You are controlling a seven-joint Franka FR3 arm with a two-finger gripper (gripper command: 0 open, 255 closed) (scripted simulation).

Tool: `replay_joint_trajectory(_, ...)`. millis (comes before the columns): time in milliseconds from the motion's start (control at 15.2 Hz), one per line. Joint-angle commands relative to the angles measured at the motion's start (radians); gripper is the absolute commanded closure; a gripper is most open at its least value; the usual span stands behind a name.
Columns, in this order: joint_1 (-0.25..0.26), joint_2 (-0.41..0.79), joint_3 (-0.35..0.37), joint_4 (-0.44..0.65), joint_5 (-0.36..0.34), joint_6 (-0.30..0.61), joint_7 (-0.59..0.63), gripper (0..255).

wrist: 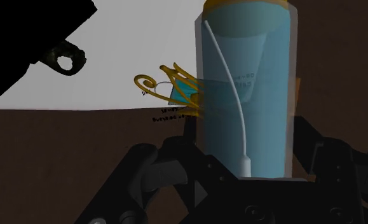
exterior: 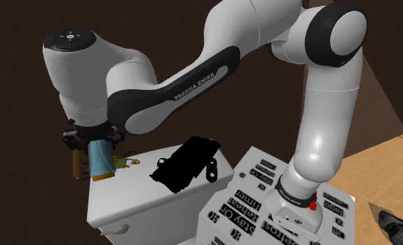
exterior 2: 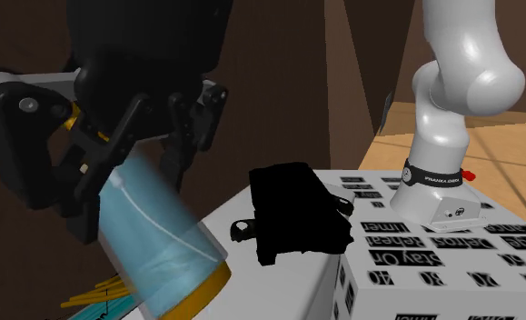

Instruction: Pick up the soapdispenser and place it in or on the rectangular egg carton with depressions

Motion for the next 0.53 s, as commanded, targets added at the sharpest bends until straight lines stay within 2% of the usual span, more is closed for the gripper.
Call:
replay_joint_trajectory(0, -0.073, -0.091, 0.029, -0.094, 0.071, 0.051, -0.043, 255)
replay_joint_trajectory(132, -0.148, -0.208, 0.055, -0.199, 0.177, 0.111, -0.115, 255)
replay_joint_trajectory(264, -0.196, -0.338, 0.057, -0.299, 0.313, 0.165, -0.216, 255)
replay_joint_trajectory(330, -0.2, -0.402, 0.042, -0.346, 0.385, 0.186, -0.271, 255)
replay_joint_trajectory(462, -0.176, -0.516, -0.013, -0.434, 0.509, 0.214, -0.375, 255)
